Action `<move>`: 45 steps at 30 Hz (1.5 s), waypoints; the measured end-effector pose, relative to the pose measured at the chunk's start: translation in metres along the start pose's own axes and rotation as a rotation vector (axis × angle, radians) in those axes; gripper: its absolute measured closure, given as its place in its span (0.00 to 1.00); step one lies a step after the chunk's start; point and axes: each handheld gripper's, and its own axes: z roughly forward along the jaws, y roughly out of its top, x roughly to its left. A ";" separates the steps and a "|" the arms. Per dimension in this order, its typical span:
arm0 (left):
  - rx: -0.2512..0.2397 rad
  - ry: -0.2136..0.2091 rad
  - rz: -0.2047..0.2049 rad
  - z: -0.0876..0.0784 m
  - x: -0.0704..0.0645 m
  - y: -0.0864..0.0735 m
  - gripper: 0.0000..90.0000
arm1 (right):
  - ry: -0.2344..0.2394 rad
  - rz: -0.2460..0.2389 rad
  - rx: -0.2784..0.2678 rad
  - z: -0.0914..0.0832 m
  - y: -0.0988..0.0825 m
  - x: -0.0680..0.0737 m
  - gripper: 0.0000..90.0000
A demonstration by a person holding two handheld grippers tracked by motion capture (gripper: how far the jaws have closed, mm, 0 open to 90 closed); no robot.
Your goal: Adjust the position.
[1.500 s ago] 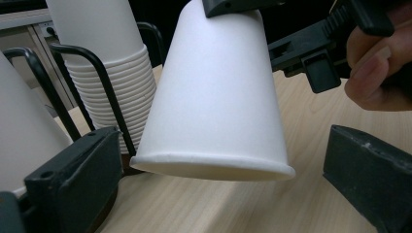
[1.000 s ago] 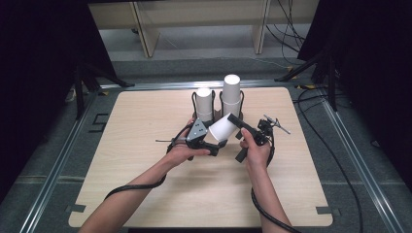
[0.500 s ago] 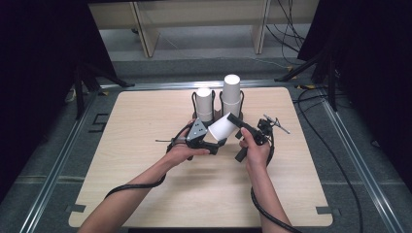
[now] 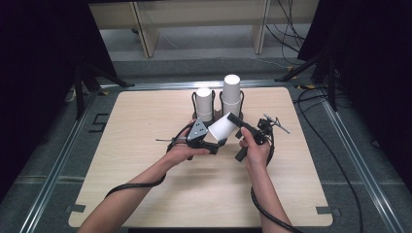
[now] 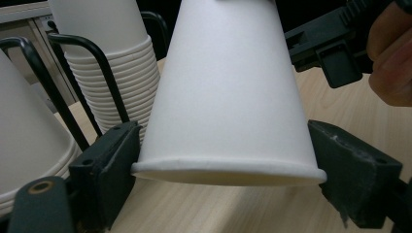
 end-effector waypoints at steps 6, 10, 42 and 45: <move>0.008 0.006 -0.002 -0.001 0.002 0.001 0.19 | 0.006 -0.010 0.000 0.001 0.000 0.000 0.39; 0.014 0.007 0.005 -0.002 0.002 0.002 0.21 | 0.015 -0.017 0.004 0.002 0.000 0.000 0.39; 0.112 -0.027 0.078 -0.013 0.009 0.012 0.26 | 0.012 -0.209 0.004 -0.001 0.003 0.006 0.23; 0.114 -0.033 0.070 -0.014 0.010 0.012 0.26 | 0.017 -0.231 -0.001 -0.002 0.005 0.008 0.24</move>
